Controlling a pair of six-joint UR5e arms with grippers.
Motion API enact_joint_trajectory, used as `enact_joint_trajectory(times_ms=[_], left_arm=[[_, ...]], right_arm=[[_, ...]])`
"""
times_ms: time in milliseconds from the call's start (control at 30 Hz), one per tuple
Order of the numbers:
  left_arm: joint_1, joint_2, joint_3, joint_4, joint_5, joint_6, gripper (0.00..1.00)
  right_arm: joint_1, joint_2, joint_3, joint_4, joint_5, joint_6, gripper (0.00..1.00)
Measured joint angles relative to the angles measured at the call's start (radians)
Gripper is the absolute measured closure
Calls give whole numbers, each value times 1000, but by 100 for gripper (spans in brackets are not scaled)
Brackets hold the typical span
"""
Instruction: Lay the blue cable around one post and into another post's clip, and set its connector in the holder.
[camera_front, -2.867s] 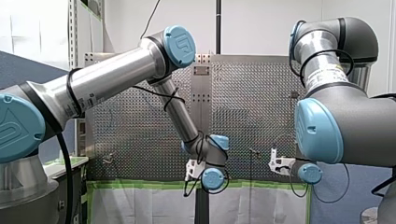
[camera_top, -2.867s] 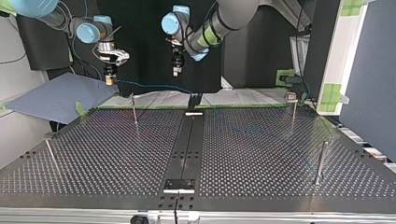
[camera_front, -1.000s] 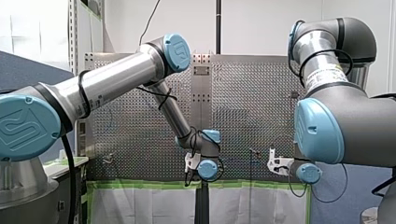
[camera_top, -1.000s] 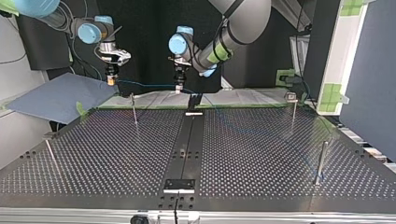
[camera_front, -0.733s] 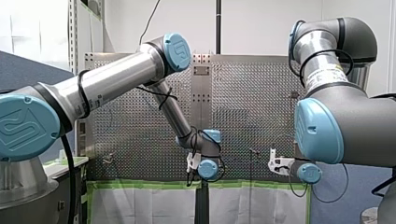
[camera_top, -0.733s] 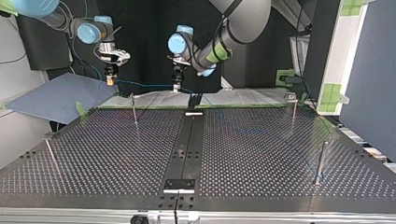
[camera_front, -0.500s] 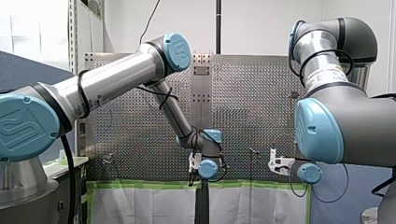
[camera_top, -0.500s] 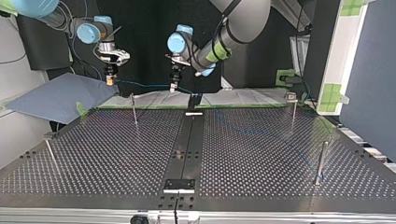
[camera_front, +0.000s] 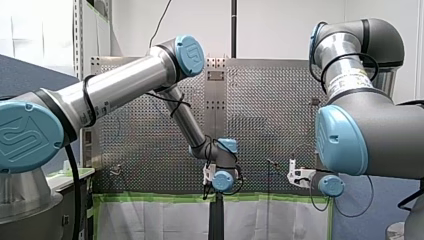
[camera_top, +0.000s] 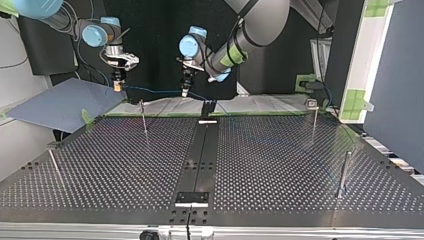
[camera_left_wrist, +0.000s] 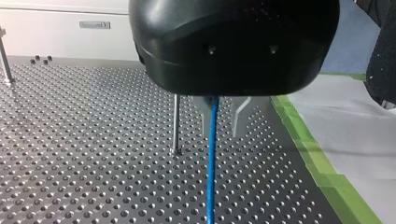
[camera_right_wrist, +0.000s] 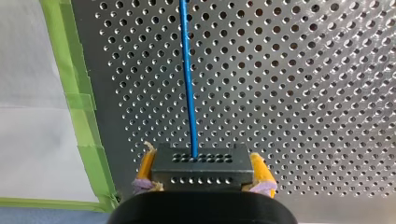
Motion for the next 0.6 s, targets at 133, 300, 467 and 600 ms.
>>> enact_joint_trajectory(times_ms=[133, 300, 467, 600], left_arm=[[0, 0, 0, 0, 5, -3, 84], [0, -1, 0, 0, 7, -21, 100], [0, 0, 0, 12, 26, -48, 100], [0, 0, 0, 25, 57, -59, 100]], right_arm=[[0, 0, 0, -1, 0, 1, 100], [0, 0, 0, -2, 0, 1, 100], [0, 0, 0, -3, 0, 1, 100], [0, 0, 0, -3, 0, 1, 100]])
